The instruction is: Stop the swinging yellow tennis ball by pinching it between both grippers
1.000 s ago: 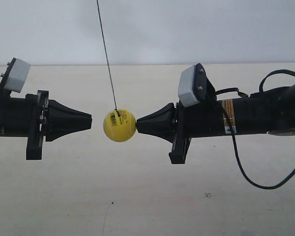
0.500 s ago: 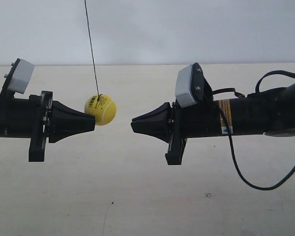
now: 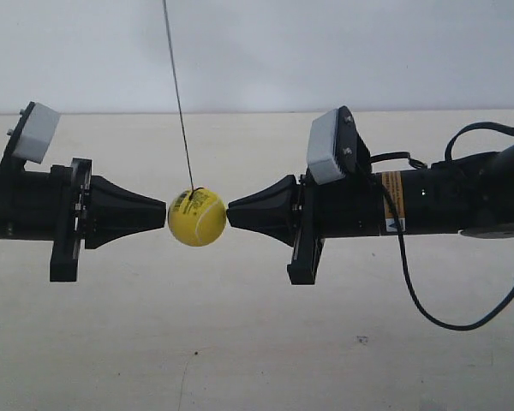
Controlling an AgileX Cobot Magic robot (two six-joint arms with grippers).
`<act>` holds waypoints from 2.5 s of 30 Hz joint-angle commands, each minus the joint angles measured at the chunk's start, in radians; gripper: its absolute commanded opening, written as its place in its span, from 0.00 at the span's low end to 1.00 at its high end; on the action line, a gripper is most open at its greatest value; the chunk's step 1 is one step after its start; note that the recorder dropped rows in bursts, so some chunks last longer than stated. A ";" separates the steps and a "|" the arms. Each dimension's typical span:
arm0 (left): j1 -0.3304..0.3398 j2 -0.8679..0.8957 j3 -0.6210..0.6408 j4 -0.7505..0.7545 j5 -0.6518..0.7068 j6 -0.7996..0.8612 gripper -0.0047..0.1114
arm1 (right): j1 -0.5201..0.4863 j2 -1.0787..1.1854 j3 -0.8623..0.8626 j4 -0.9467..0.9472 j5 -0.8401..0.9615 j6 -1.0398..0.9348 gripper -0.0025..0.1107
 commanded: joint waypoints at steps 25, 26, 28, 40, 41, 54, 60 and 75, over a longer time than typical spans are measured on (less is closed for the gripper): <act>-0.039 0.003 -0.006 0.021 -0.012 -0.013 0.08 | 0.001 0.002 -0.015 0.003 -0.022 0.008 0.02; -0.039 0.003 -0.006 0.021 -0.012 -0.013 0.08 | 0.001 0.002 -0.015 0.003 -0.022 0.008 0.02; -0.039 0.003 -0.006 0.024 -0.012 -0.013 0.08 | 0.001 0.002 -0.015 0.003 -0.016 0.008 0.02; -0.005 -0.037 -0.006 0.046 -0.012 -0.035 0.08 | 0.001 0.002 -0.015 0.005 0.024 0.008 0.02; 0.002 -0.040 -0.006 0.046 -0.012 -0.035 0.08 | 0.001 0.002 -0.015 0.005 0.024 0.008 0.02; 0.009 -0.034 -0.006 0.028 -0.012 -0.029 0.08 | 0.001 0.003 -0.015 0.015 0.035 0.008 0.02; 0.009 -0.030 -0.006 0.015 -0.012 -0.020 0.08 | 0.001 0.003 -0.015 0.015 0.035 0.003 0.02; 0.007 -0.030 -0.006 0.000 -0.012 -0.020 0.08 | 0.001 0.003 -0.015 0.023 0.015 -0.006 0.02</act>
